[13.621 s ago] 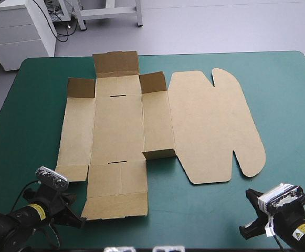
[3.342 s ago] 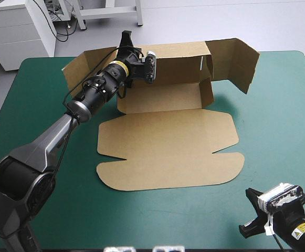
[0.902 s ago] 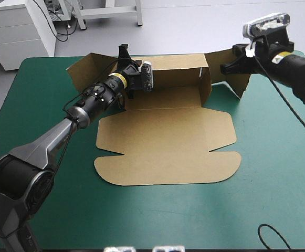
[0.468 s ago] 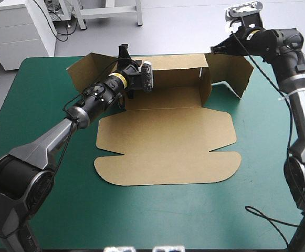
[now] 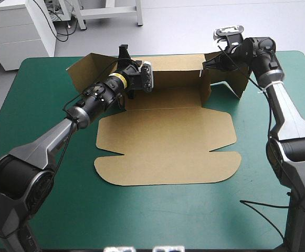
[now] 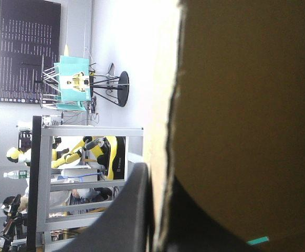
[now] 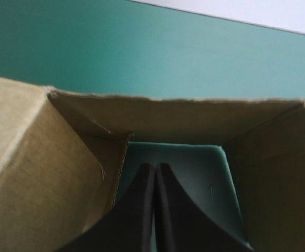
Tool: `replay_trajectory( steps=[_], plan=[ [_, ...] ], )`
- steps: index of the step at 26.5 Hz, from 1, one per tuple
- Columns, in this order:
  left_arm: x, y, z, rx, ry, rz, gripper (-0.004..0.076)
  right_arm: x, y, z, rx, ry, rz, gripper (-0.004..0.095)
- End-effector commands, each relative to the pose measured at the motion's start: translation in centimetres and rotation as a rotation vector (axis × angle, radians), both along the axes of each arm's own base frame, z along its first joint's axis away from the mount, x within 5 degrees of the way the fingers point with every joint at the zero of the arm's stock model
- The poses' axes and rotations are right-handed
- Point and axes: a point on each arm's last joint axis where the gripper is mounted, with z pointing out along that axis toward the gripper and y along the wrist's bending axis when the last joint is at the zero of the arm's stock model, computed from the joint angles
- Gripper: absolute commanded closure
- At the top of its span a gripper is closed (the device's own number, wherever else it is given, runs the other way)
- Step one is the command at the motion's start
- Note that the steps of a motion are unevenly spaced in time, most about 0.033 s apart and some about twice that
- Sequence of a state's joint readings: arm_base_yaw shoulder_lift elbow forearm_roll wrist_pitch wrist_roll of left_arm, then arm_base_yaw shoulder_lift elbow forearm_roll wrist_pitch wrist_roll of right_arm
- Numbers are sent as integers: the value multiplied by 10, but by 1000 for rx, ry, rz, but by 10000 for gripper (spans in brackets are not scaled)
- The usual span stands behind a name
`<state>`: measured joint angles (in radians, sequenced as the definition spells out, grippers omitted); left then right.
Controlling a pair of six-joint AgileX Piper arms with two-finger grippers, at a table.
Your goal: Fold the box
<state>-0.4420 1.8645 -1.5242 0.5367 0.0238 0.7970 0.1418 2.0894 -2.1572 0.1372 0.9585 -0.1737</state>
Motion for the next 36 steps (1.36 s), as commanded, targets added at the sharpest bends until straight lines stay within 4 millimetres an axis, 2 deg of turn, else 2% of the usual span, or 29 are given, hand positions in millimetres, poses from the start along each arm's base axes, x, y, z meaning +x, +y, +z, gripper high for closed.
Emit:
replay_trajectory(
  steps=[1,4,12,22,27,36],
  plan=[
    [-13,3,42,-101,-97,-15,731,-14,-3,33,10,-72,-1,927],
    [-13,3,42,-101,-97,-15,731,-16,-4,31,-1,-39,2,927],
    [-13,3,42,-101,-96,-15,731,-34,-5,18,-43,201,47,927],
    [-12,5,39,-82,-66,6,731,-62,-4,62,17,108,64,927],
    [-12,4,40,-88,-76,0,731,-88,-8,76,0,95,84,927],
    [-12,3,41,-94,-85,-7,731,-152,-17,77,-90,115,189,927]
  ],
)
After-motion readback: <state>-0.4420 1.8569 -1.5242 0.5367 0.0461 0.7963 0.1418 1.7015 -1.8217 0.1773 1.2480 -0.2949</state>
